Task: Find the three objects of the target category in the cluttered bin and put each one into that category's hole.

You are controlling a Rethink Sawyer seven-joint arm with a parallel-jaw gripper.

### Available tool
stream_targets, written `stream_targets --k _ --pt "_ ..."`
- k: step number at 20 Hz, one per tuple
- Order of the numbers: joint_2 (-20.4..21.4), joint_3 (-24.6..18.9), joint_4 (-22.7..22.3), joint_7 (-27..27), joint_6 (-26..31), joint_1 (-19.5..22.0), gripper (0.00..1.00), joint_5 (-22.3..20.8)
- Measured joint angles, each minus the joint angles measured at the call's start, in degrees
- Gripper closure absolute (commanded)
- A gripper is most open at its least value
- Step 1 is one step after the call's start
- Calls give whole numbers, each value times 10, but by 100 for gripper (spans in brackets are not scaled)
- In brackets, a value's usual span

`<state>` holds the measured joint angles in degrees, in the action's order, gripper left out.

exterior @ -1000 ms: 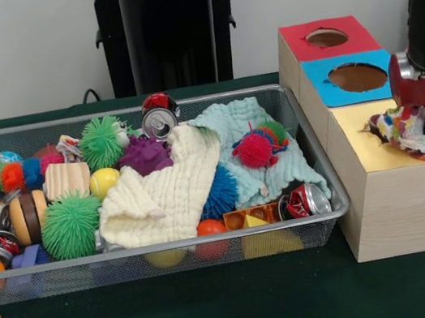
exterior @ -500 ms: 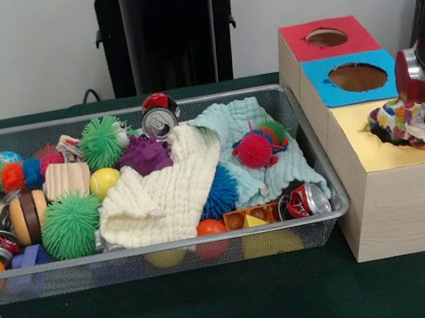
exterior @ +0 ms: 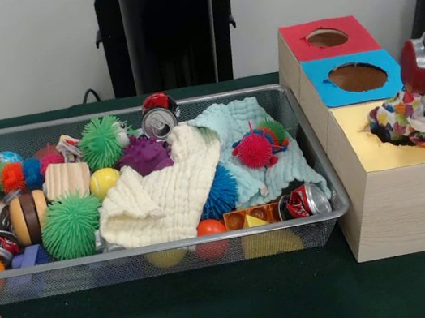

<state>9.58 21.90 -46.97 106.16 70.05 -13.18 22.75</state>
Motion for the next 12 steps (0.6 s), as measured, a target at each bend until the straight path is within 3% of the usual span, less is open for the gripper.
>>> stream_targets --k 12 --pt "2 36 0 12 0 -25 100 -38"
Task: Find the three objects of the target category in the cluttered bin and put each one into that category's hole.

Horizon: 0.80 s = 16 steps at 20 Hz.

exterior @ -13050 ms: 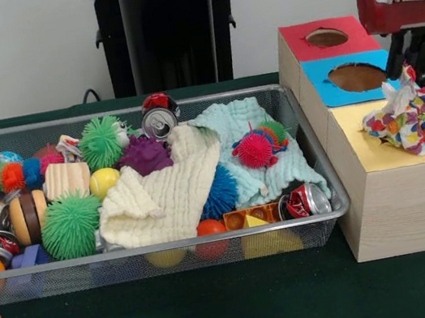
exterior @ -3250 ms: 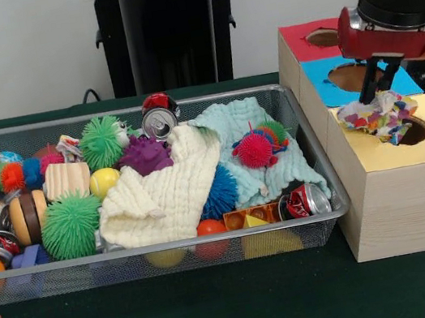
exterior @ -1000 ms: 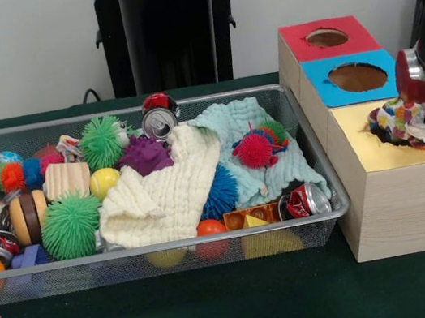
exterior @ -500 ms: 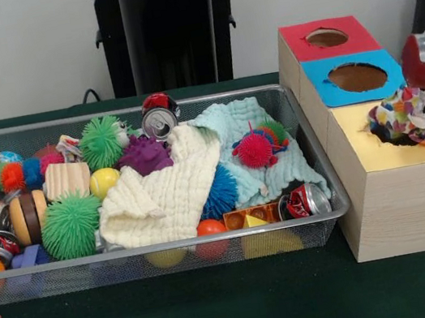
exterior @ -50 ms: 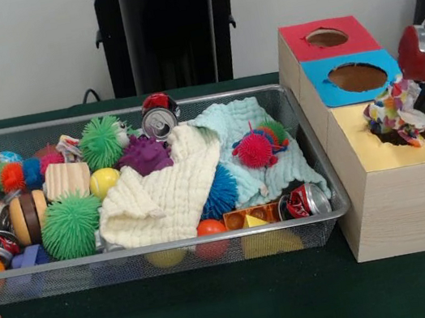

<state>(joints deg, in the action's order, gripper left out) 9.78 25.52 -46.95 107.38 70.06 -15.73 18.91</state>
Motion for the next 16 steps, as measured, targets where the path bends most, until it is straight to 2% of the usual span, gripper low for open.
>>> stream_targets --k 16 --pt "-5 5 5 0 0 18 100 -4"
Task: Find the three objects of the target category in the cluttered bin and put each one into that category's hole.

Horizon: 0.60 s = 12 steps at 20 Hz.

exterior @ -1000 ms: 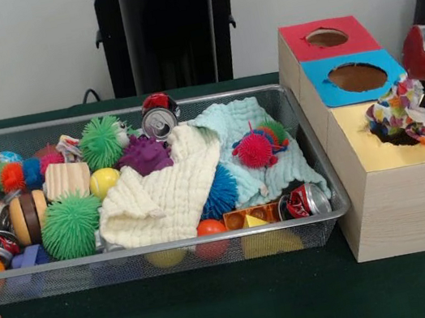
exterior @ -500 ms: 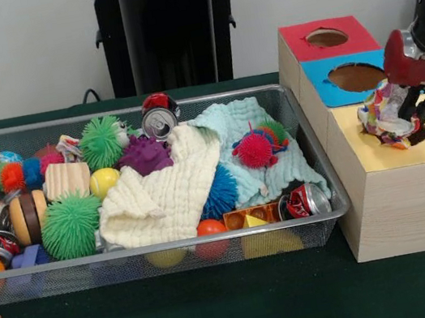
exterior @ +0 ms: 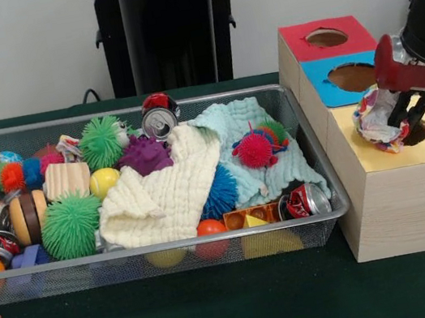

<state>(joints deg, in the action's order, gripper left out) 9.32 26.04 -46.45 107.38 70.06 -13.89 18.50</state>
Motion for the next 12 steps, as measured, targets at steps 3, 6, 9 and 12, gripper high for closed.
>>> stream_targets --k 3,6,9,12 --pt "-1 0 0 0 0 1 100 2" --pt "-2 -1 0 0 0 3 100 9" --pt "-8 -5 0 0 0 7 100 21" --pt "-15 -12 0 0 0 11 100 32"
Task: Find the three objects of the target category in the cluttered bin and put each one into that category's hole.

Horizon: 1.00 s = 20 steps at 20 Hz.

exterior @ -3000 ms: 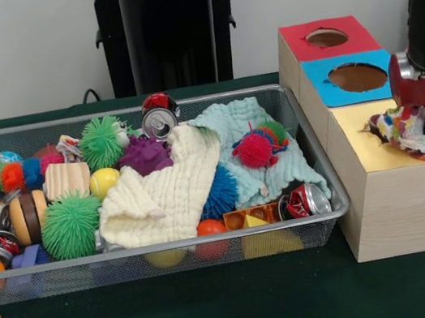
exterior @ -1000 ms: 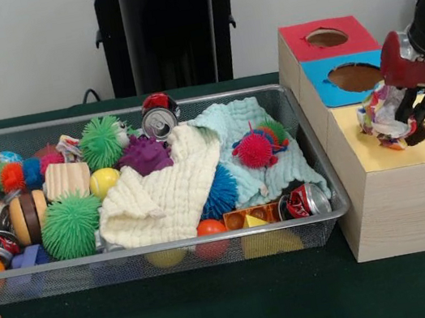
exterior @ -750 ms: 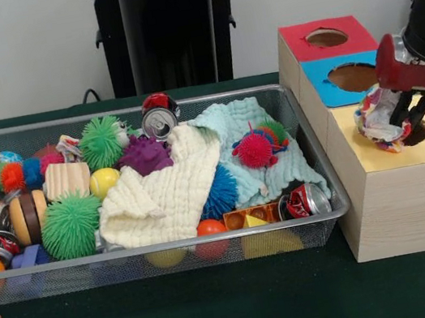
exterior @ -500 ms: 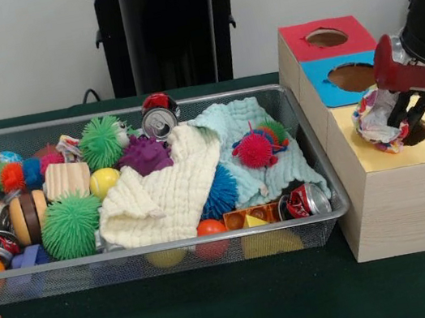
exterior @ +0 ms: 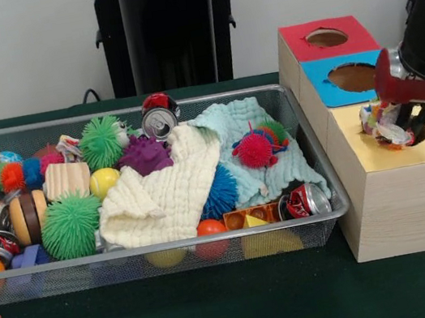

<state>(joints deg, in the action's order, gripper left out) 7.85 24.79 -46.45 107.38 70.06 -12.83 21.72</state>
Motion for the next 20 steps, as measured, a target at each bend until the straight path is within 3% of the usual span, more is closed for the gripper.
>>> stream_targets --k 20 --pt "-46 -15 7 0 6 7 100 22"
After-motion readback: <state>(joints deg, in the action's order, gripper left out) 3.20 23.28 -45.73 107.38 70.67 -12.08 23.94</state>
